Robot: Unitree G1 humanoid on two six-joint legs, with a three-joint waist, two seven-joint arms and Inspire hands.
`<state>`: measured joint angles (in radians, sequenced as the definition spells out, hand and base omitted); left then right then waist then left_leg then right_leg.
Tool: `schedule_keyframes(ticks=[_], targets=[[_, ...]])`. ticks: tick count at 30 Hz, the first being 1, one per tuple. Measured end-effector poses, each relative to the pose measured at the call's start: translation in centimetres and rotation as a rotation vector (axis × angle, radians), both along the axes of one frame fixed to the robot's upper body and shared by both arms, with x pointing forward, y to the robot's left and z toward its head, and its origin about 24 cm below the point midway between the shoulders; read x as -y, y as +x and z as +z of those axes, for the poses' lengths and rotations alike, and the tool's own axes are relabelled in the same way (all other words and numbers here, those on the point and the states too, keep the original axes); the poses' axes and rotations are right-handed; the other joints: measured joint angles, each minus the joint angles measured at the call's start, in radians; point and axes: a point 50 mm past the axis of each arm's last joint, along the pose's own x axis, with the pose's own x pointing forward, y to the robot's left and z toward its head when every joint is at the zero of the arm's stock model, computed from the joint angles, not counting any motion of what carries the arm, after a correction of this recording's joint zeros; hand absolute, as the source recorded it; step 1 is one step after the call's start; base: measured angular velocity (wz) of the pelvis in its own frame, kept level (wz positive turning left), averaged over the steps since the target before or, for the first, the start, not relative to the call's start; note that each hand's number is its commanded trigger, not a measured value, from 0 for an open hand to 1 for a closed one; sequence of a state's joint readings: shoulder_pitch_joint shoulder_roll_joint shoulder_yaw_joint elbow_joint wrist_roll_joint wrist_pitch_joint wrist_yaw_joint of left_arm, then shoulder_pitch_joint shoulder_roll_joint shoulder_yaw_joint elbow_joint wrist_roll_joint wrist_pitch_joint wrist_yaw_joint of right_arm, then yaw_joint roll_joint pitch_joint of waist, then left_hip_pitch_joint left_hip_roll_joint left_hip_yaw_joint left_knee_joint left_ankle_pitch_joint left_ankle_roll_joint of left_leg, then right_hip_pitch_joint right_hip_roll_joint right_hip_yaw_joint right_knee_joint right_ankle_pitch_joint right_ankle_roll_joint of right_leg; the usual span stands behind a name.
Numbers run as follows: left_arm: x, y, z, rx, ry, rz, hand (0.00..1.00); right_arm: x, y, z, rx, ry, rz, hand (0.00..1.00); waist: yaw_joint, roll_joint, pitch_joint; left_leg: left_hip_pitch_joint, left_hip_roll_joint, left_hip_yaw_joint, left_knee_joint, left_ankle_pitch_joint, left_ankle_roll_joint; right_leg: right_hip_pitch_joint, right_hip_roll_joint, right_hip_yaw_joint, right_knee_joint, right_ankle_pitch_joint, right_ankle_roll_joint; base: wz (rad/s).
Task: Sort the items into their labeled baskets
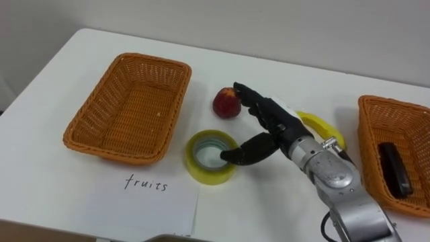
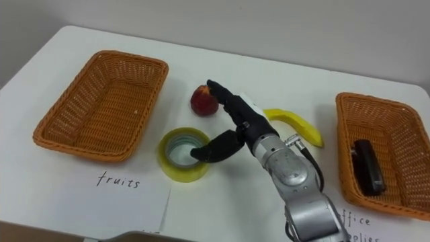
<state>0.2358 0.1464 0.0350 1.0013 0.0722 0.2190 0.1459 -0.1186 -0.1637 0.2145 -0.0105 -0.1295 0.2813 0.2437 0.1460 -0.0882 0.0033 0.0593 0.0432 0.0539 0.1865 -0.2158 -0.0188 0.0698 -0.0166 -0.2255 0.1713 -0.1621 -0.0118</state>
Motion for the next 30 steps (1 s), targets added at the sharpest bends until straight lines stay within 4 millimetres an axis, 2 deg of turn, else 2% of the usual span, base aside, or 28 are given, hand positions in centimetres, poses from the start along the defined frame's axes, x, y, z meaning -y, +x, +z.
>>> schedule_keyframes(ticks=[5, 17, 19, 30], targets=[[0.0, -0.1, 0.0, -0.002, 0.000, 0.001, 0.00, 0.3, -0.1, -1.2, -0.049, -0.018, -0.013, 0.00, 0.001, -0.004, 0.0026, 0.000, 0.000, 0.000, 0.001, 0.000, 0.000, 0.000, 0.000, -0.001, 0.000, 0.000, 0.000, 0.00], [-0.1, -0.2, 0.0, -0.006, 0.001, -0.004, 0.00, 0.1, -0.1, -1.3, -0.054, -0.036, 0.004, 0.00, 0.002, -0.012, -0.0002, 0.000, 0.000, 0.000, 0.003, 0.000, 0.000, 0.001, 0.000, -0.001, 0.000, 0.000, 0.000, 0.00], [-0.1, -0.2, 0.0, -0.007, 0.003, -0.003, 0.00, 0.1, -0.2, -1.8, -0.074, -0.033, -0.002, 0.00, 0.002, -0.014, -0.0008, 0.002, 0.000, 0.000, 0.003, 0.000, 0.000, 0.003, 0.000, -0.001, 0.000, 0.000, 0.000, 0.00], [0.0, -0.5, -0.1, -0.021, 0.001, -0.002, 0.00, 0.0, -0.2, -2.0, -0.089, -0.034, 0.004, 0.00, 0.002, -0.017, 0.0012, 0.000, 0.000, -0.001, -0.003, 0.000, 0.000, 0.001, 0.000, 0.001, 0.000, 0.000, 0.000, 0.00]])
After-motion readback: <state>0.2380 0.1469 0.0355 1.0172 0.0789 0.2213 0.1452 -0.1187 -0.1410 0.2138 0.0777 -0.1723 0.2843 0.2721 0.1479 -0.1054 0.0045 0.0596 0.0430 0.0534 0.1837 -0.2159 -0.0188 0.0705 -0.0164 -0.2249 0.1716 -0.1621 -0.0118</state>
